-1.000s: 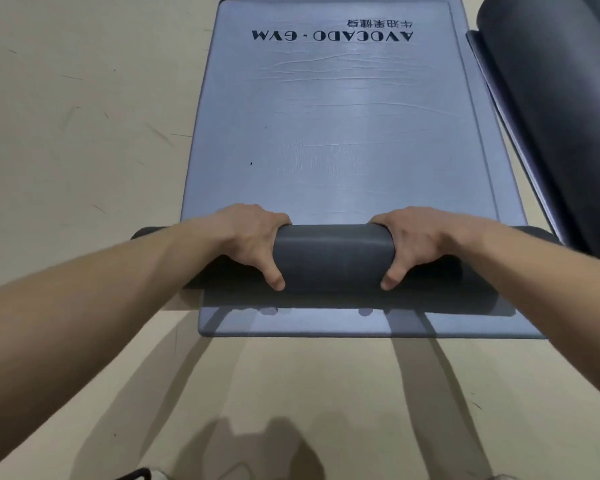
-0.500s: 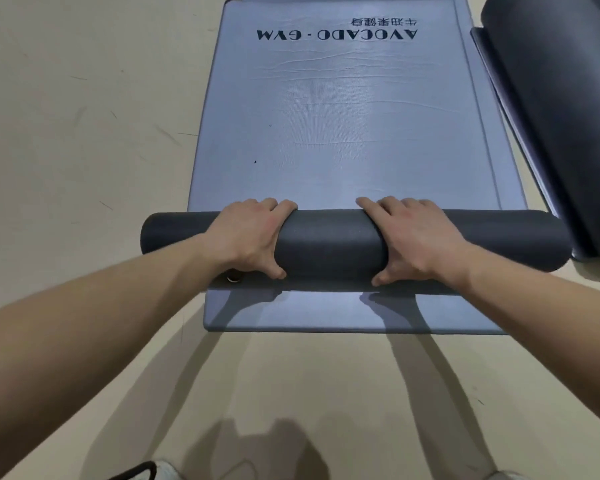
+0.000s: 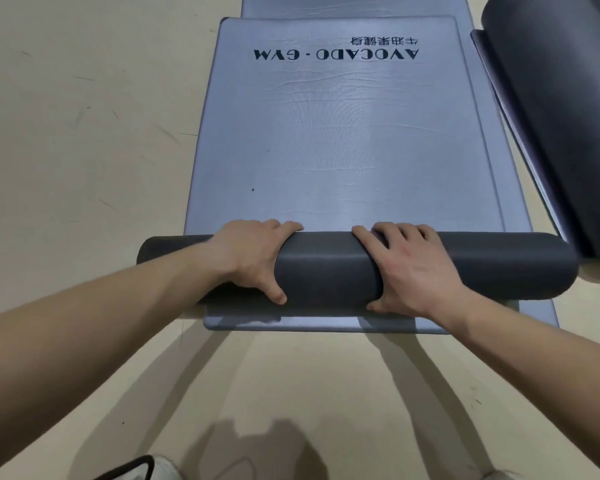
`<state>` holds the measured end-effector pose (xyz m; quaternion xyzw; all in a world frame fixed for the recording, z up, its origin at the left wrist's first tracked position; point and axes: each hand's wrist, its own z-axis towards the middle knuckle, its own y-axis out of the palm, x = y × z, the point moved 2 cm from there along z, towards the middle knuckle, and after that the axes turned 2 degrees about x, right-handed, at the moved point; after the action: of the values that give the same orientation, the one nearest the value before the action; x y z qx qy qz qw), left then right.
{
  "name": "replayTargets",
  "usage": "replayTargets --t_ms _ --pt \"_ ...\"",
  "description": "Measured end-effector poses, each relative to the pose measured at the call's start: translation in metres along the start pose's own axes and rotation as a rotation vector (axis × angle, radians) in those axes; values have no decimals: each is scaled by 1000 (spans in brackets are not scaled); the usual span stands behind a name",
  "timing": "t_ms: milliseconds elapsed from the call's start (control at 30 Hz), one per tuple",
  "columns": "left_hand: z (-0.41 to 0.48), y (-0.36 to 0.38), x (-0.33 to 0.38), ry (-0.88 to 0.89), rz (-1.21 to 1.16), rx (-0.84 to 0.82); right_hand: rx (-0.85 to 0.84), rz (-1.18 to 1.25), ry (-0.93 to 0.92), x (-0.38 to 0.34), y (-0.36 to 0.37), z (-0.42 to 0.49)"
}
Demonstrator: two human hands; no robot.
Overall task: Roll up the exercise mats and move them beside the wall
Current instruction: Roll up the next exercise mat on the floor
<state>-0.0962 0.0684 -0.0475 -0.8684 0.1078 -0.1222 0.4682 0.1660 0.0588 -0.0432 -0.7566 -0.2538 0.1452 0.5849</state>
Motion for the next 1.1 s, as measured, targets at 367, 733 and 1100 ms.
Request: replayTargets --t_ms 367,733,1100 --pt "12 -1 -9 21 23 76 51 -94 10 5 7 20" --pt "-1 2 7 89 -63 -161 -310 181 -30 17 -7 9" --pt "-12 12 24 31 93 145 -274 237 17 25 -16 19"
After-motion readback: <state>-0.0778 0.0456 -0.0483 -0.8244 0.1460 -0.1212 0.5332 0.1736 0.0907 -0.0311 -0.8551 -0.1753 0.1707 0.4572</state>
